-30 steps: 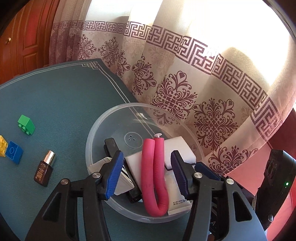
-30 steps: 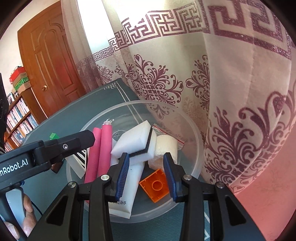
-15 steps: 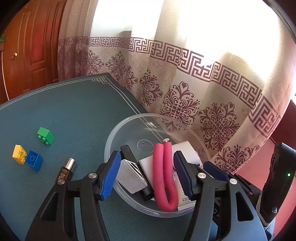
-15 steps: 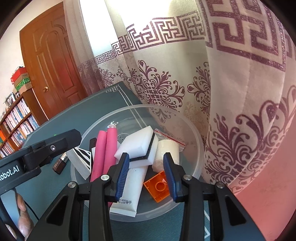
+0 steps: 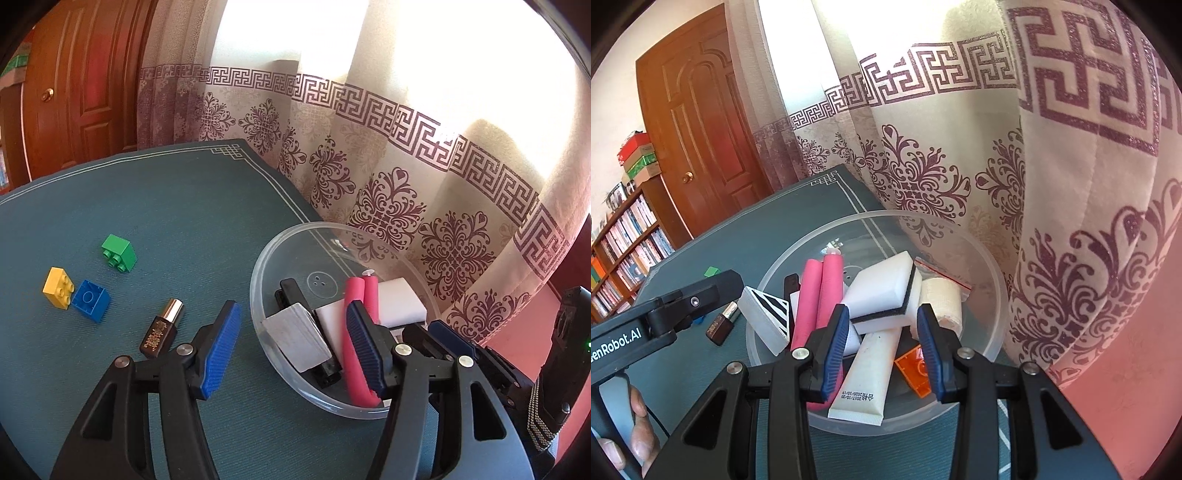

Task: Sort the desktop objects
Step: 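Lower the pink foam tube into the bowl and open the left gripper, then move the left gripper to the yellow brick while the right gripper moves toward the dark bottle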

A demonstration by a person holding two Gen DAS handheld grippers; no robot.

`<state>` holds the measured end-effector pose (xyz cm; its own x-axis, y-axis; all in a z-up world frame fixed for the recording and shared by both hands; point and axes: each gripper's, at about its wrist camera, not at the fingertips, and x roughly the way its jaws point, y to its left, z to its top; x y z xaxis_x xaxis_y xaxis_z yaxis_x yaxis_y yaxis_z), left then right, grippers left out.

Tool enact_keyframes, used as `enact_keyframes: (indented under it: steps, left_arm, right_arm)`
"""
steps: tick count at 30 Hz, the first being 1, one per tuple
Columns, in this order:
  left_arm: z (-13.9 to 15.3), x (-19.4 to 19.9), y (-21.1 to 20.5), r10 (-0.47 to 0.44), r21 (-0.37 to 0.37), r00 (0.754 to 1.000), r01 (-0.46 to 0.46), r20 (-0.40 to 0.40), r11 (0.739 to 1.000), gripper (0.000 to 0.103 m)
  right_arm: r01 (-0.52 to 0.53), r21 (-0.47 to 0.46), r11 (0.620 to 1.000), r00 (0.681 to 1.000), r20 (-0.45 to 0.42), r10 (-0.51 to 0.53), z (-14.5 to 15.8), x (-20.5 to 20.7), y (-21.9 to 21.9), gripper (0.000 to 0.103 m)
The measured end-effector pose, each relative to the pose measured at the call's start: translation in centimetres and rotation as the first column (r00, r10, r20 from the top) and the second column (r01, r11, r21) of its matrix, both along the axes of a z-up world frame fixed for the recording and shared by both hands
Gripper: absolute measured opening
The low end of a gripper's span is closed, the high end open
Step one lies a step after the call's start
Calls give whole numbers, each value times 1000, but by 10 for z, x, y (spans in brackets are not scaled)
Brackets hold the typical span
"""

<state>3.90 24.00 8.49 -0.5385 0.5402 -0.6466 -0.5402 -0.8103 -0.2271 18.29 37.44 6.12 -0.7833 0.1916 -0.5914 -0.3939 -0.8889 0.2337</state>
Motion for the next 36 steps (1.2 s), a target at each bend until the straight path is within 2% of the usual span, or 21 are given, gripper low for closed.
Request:
enact_keyframes:
  steps: [1, 3, 14, 18, 24, 32, 36]
  left_arm:
    - [-1, -1, -3, 8, 2, 1000, -8, 3, 1000, 63]
    - [-3, -4, -11, 24, 5, 1000, -24, 10, 1000, 63]
    - [-18, -23, -60, 147, 28, 986, -149, 74, 988, 63]
    - [-25, -30, -76, 195, 20, 976, -198, 96, 980, 63]
    - [-30, -35, -91, 225, 23, 969, -229, 104, 973, 63]
    - [-38, -43, -108, 266, 13, 955, -270, 128, 963, 63]
    - [-40, -45, -116, 285, 14, 949, -289, 132, 957, 63]
  right_arm:
    - [4, -1, 1000, 1000, -4, -4, 0, 1, -1, 56]
    - [14, 8, 1000, 1000, -16, -14, 1, 2, -2, 67]
    - [-4, 13, 1000, 1000, -22, 4, 3, 0, -16, 68]
    - [-11, 14, 1000, 1000, -23, 11, 3, -1, -23, 72]
    - [-16, 5, 1000, 999, -30, 16, 4, -1, -32, 80]
    - [-32, -14, 999, 999, -31, 31, 2, -5, -48, 82]
    - [-47, 14, 999, 998, -35, 47, 3, -6, -61, 83]
